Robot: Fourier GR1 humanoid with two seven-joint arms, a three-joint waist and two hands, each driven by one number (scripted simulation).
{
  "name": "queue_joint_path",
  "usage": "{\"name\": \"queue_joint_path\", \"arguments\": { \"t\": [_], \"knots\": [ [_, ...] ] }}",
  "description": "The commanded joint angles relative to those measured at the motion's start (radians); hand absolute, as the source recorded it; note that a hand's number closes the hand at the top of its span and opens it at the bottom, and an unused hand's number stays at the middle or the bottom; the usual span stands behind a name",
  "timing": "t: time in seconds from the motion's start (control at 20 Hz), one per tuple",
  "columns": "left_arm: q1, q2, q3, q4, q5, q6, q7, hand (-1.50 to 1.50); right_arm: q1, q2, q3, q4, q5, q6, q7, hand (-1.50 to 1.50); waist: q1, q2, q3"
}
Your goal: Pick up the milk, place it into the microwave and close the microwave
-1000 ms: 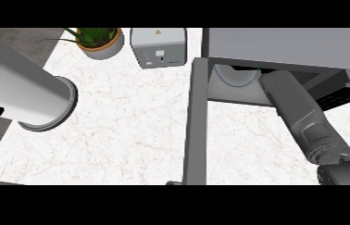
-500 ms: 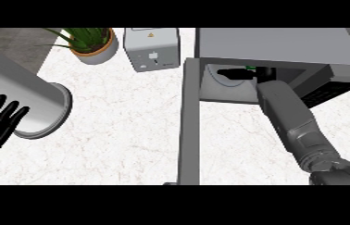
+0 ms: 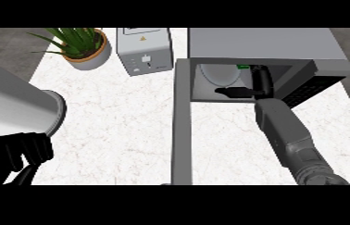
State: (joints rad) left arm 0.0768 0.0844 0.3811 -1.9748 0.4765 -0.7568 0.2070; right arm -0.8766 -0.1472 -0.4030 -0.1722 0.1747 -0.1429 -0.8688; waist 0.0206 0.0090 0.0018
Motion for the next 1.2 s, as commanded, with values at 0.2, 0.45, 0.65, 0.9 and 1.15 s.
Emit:
{"name": "queue_joint_path", "arguments": {
  "t": [0.2, 0.45, 0.65, 0.9, 1.15],
  "knots": [
    [-0.024, -0.056, -0.111, -0.004, -0.075, 0.047, 0.039, 1.5, 0.177, 0.097, 0.04, -0.12, -0.033, 0.077, -0.049, -1.5, -0.032, -0.014, -0.002],
    [-0.015, -0.072, -0.178, -0.008, -0.114, 0.05, 0.052, 1.5, 0.343, 0.103, 0.108, -0.285, -0.022, 0.12, -0.03, -1.5, -0.049, -0.021, -0.004],
    [-0.014, -0.084, -0.286, -0.062, -0.182, 0.064, 0.059, 1.5, 0.505, 0.129, 0.134, -0.413, -0.037, 0.146, -0.051, -1.5, -0.053, -0.02, -0.003],
    [-0.111, -0.084, -0.404, -0.003, -0.291, 0.175, 0.013, 1.5, 0.678, 0.114, 0.166, -0.677, -0.075, 0.199, 0.053, -1.5, -0.057, -0.018, -0.004],
    [-0.187, -0.084, -0.551, 0.155, -0.454, 0.209, -0.113, 1.5, 0.865, 0.095, 0.216, -0.881, -0.076, 0.261, 0.082, -1.5, -0.063, -0.014, -0.004]
  ]
}}
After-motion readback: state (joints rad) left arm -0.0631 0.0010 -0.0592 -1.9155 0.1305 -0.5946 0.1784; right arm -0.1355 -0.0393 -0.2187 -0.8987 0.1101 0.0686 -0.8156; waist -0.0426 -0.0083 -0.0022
